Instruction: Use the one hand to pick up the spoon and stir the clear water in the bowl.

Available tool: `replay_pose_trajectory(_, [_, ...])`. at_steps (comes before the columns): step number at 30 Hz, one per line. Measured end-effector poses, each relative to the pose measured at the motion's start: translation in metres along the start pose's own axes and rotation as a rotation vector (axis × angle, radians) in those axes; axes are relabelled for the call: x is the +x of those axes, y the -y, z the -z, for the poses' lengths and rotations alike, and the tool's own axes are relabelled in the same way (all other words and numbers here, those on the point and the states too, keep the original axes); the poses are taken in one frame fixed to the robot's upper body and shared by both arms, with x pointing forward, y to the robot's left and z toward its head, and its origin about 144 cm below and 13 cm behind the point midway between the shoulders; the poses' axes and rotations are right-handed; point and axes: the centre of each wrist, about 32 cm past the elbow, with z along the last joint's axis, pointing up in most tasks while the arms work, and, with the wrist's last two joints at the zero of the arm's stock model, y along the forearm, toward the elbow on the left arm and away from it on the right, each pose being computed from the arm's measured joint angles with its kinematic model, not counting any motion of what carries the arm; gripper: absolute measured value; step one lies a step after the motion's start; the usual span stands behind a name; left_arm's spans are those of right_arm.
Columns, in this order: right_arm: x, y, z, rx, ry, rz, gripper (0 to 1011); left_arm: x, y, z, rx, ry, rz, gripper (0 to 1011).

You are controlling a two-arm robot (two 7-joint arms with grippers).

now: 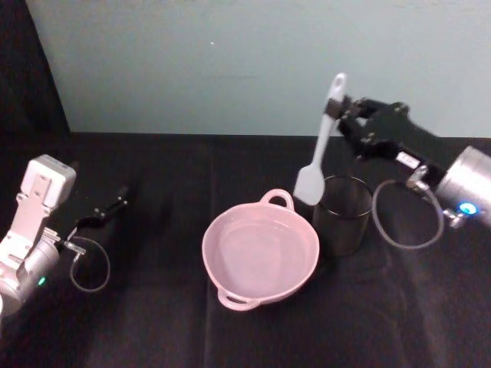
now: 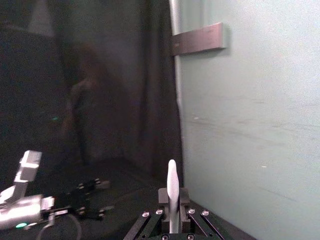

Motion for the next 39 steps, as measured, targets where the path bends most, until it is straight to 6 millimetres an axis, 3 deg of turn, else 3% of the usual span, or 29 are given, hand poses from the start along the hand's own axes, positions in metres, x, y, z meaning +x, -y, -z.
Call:
replay_pose_trajectory(8, [-0.02,-0.023,0.027,-0.022,-0.013,-0.084,119,0.0,0.0,0.0,0.0,0.0,0.0,1005])
replay_pose_trajectory(9, [-0.024,-0.026,0.037,-0.026,-0.019,-0.098,119,0.0,0.0,0.0,0.0,0.0,0.0,1005])
replay_pose_trajectory(14, [-0.029,-0.024,0.055,-0.025,-0.032,-0.12,119,0.0,0.0,0.0,0.0,0.0,0.0,1005])
replay_pose_trajectory(28, [-0.043,-0.024,0.074,-0.041,-0.019,-0.181,119,0.0,0.0,0.0,0.0,0.0,0.0,1005])
replay_pose_trajectory(39, [-0.043,-0.05,0.091,-0.046,-0.035,-0.208,119,0.0,0.0,0.0,0.0,0.0,0.0,1005])
